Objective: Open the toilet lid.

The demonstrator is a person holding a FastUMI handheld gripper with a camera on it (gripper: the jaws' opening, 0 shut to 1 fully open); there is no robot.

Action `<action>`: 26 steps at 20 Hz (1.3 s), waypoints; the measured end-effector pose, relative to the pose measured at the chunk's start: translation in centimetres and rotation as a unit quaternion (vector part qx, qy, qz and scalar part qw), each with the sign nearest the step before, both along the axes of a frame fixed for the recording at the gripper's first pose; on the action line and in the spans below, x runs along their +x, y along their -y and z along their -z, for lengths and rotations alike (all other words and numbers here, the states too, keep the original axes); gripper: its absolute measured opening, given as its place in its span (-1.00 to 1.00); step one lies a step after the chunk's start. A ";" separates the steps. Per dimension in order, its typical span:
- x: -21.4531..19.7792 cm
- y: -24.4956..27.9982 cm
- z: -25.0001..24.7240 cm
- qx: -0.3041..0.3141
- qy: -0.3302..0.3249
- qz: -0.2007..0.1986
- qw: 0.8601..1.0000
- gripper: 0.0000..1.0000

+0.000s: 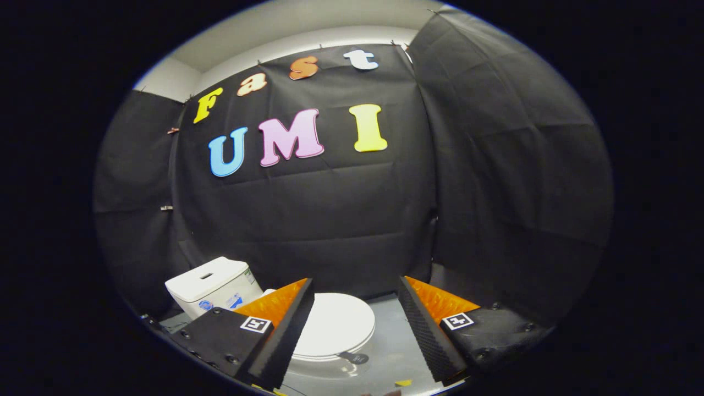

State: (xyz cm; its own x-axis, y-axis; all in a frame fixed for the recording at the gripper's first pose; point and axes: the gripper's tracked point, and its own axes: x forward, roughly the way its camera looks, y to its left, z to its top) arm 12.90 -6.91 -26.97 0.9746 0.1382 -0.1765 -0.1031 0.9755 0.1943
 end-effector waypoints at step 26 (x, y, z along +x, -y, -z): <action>1.9 1.3 30.2 0.356 -0.293 0.096 0.882 0.94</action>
State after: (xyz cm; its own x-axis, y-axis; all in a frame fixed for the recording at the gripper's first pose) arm 14.83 -8.18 -57.21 0.7625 0.2601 -0.5923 0.3722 0.5725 0.7306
